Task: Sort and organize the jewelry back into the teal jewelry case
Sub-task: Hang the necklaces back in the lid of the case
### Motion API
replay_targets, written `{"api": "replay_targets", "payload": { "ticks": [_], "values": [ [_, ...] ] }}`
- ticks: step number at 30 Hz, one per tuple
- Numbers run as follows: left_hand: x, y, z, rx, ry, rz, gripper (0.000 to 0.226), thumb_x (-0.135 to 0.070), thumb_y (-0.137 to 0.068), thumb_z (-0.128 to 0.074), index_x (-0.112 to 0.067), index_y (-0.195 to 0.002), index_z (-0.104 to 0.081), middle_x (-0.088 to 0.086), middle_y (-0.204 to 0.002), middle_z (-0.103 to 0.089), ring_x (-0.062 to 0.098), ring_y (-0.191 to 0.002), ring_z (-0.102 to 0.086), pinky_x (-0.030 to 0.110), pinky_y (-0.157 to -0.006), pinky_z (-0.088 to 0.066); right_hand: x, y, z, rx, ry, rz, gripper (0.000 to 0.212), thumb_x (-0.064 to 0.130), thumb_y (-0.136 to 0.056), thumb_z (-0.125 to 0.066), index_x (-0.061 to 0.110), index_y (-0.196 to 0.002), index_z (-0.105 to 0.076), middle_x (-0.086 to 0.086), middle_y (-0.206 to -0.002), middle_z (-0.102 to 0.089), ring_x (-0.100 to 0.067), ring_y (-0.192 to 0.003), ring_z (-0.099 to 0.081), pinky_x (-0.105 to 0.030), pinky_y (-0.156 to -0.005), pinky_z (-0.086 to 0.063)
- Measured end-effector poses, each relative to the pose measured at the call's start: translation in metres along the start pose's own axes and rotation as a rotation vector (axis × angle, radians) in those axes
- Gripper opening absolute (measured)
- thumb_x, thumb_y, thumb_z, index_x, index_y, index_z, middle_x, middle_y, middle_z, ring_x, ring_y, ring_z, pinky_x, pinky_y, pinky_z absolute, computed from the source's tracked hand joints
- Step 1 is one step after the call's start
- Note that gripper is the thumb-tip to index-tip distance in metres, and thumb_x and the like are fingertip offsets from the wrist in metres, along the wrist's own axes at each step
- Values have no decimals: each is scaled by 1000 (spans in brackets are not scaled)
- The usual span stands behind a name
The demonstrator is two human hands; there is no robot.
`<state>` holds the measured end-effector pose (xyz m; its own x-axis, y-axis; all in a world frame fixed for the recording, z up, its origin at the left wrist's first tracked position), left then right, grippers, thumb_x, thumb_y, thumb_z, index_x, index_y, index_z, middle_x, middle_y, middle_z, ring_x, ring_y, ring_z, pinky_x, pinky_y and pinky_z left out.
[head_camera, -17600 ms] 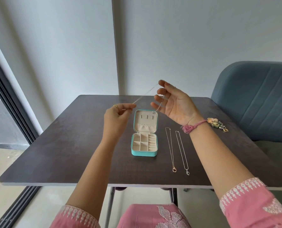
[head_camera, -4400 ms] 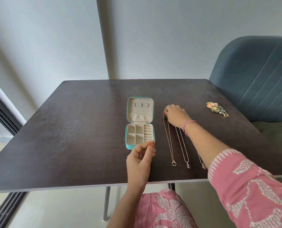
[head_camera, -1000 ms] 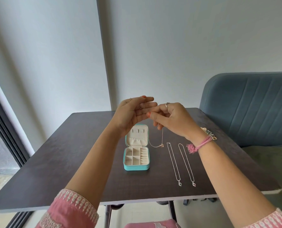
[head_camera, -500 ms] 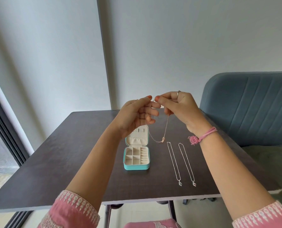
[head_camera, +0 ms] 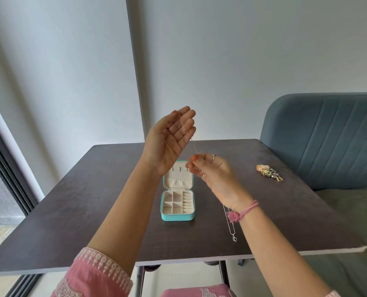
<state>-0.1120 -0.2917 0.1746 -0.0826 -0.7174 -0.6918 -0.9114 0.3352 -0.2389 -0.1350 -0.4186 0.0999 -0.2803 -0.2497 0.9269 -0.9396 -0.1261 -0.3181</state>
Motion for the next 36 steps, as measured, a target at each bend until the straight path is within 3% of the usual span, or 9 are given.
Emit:
{"api": "replay_targets", "payload": {
  "ticks": [3,5,9,12,14,19,27,32,36],
  "values": [
    [-1,-1,3,-31,28,-66,25,-15,-98,-43,-5,-109,-63,5,-94,-74,11,-78,-71,25,-75,-58,-3,5,-8,32,85,36,14,35,-80,-64,26,-81,-75,0,-92,-73,-19,-100,-62,-35,-98,-47],
    [0,-2,6,-42,14,-91,26,-16,-98,-43,-4,-112,-62,5,-98,-74,12,-82,-71,26,-78,-57,-2,6,-10,42,152,50,15,34,-82,-62,24,-85,-72,0,-95,-73,-14,-96,-62,-30,-95,-48],
    [0,-3,13,-52,-178,-96,28,-16,-99,-41,-5,-117,-60,9,-106,-72,19,-97,-70,28,-88,-55,13,6,-13,107,298,131,12,17,-95,-52,19,-90,-64,6,-81,-71,-5,-84,-63,-17,-83,-47],
    [4,-1,16,-27,-351,-47,29,-15,-99,-43,-2,-120,-58,13,-110,-71,22,-101,-68,30,-87,-55,25,1,-9,111,481,150,14,21,-97,-51,25,-93,-64,6,-76,-69,-12,-81,-62,-28,-84,-47],
    [7,1,17,2,-445,5,30,-13,-99,-43,-1,-121,-58,15,-109,-70,22,-98,-69,30,-83,-57,33,-3,-4,110,553,151,13,23,-98,-52,24,-93,-65,3,-74,-70,-14,-78,-62,-32,-84,-48],
    [12,2,18,68,-638,100,27,-12,-99,-43,-4,-114,-63,7,-93,-73,19,-87,-67,29,-83,-56,47,-4,6,126,561,92,14,16,-96,-55,12,-95,-68,1,-64,-68,-8,-69,-62,-14,-75,-47],
    [16,3,14,145,-802,273,30,-26,-99,-48,-6,-84,-64,2,-66,-63,13,-56,-53,22,-63,-53,48,-6,15,35,390,35,13,8,-92,-58,2,-87,-69,0,-60,-65,-8,-58,-60,-19,-60,-50],
    [16,5,16,138,-916,342,39,-34,-99,-47,-8,-74,-62,3,-56,-56,12,-45,-47,24,-57,-51,38,-5,19,5,299,-19,17,15,-89,-64,-1,-90,-69,-4,-70,-66,-10,-66,-60,-26,-71,-53],
    [12,8,13,164,-893,384,45,-40,-98,-45,-7,-73,-64,4,-54,-57,10,-39,-44,21,-50,-49,31,-6,24,-24,216,-64,13,19,-83,-70,9,-91,-71,-6,-80,-68,-13,-77,-64,-30,-77,-55]
  ]
}}
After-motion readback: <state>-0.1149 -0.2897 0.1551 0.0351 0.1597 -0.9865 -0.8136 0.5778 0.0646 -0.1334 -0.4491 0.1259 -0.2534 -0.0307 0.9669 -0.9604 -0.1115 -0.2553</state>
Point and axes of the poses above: each hand's wrist, its own y-axis away from the middle knuckle, its own z-axis out of the back of the hand, x = y × z, the point moved 2 cm from there along -y, towards the middle knuckle
